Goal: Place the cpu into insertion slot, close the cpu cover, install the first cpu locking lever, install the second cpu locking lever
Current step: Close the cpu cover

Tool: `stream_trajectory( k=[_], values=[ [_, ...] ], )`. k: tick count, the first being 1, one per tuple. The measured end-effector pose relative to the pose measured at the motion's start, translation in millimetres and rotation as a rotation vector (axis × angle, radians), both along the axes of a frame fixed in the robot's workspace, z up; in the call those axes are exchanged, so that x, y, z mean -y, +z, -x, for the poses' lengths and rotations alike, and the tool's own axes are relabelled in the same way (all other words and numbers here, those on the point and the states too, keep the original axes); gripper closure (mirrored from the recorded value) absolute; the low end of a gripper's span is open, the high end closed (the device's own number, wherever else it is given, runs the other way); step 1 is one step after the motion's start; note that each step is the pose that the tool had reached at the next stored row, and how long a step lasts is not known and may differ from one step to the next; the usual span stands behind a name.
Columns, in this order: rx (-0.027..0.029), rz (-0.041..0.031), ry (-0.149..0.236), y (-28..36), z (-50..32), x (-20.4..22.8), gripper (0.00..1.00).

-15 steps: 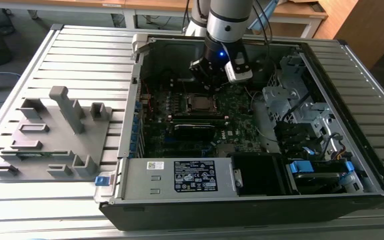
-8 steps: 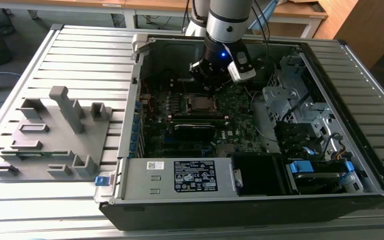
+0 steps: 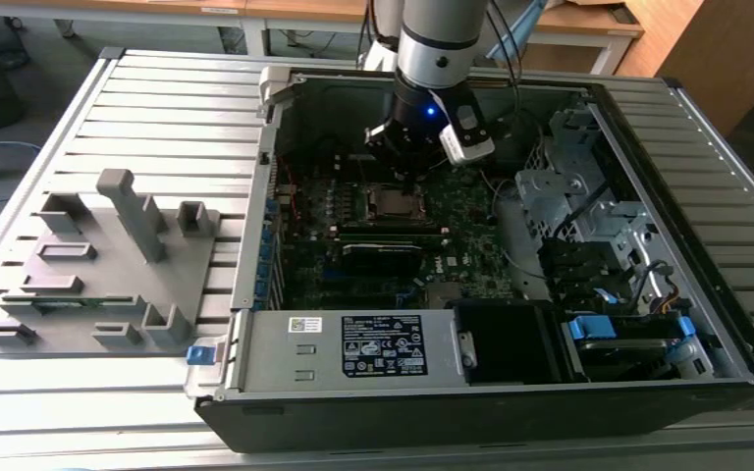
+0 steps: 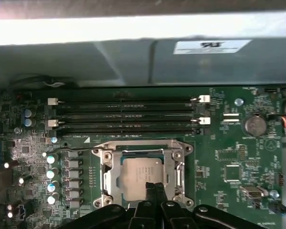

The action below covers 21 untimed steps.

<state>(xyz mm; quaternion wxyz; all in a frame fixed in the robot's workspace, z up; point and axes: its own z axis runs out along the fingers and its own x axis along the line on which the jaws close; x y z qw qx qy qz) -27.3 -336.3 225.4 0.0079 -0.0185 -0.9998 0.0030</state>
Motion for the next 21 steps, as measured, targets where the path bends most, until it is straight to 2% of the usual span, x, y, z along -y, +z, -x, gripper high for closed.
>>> stream_trajectory(
  k=[3, 12, 21],
  values=[
    [0.0005, 0.0, 0.008, -4.4, 3.2, 0.0, 0.89],
    [0.0006, 0.0003, 0.011, -5.8, 19.9, 0.0, 0.89],
    [0.0011, 0.0003, 0.011, -7.2, 30.4, 0.0, 0.89]
  ],
)
